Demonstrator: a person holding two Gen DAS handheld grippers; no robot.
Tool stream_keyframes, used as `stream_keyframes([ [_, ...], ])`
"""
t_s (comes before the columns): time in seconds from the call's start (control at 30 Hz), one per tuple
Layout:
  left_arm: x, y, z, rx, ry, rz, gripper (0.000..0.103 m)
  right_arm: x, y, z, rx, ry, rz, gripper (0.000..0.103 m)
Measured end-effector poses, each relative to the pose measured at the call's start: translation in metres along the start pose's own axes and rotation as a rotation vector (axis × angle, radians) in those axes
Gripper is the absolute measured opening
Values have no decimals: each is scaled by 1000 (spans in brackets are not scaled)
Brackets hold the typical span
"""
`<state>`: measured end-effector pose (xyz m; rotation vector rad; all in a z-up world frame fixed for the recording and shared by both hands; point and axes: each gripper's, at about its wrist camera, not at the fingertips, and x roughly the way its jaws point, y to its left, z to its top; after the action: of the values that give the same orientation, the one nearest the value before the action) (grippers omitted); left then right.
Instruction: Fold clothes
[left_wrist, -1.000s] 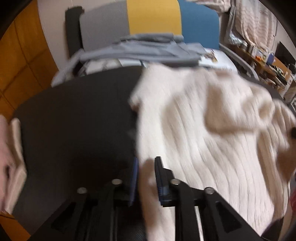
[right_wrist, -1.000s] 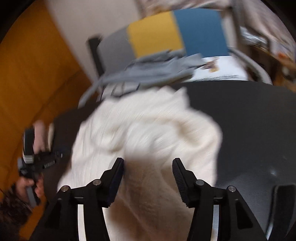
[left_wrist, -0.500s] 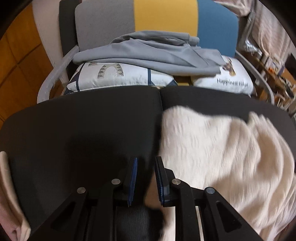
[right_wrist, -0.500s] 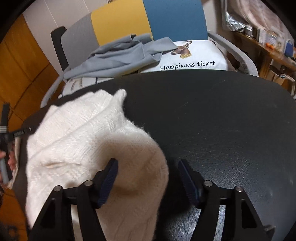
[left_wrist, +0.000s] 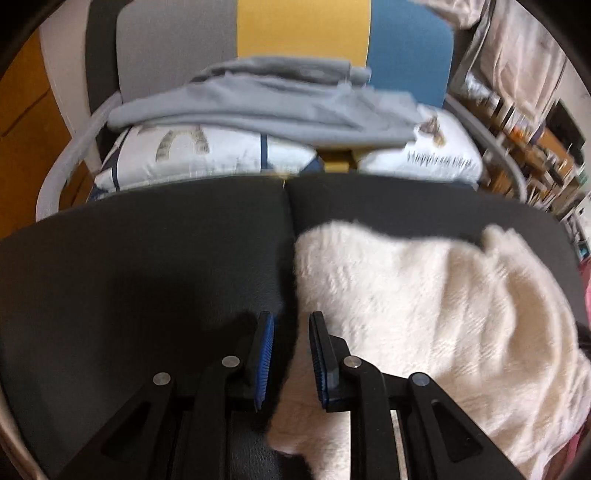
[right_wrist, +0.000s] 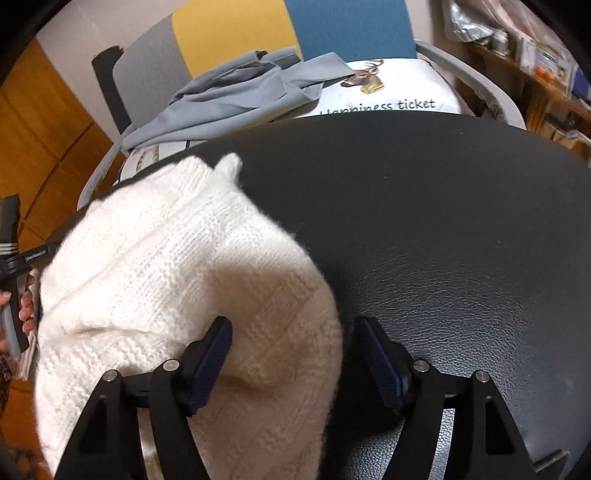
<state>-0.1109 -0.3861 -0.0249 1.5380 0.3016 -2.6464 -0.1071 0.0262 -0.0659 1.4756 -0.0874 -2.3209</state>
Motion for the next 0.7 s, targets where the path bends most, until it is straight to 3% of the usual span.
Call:
stream_keyframes([
  [0.1,-5,13,4,-61,-17,-79,21,-4,-7,1,28,0,9,73],
  [0.23,5,14,2,-69,11,-140,23,0,-7,0,27,13,3,74],
  [0.5,26,-9,-11,15,51,-146,27,6,10,1,-37,-3,-60,72],
  [0.57,27,-13,-11,44,48,-127,27,6,14,0,-58,-4,-70,66],
  [0.63,25,-11,-11,36,51,-117,28,5,17,-2,-65,-1,-49,53],
  [0.7,22,-9,-9,28,63,-119,27,5,20,-3,-77,0,-48,53],
])
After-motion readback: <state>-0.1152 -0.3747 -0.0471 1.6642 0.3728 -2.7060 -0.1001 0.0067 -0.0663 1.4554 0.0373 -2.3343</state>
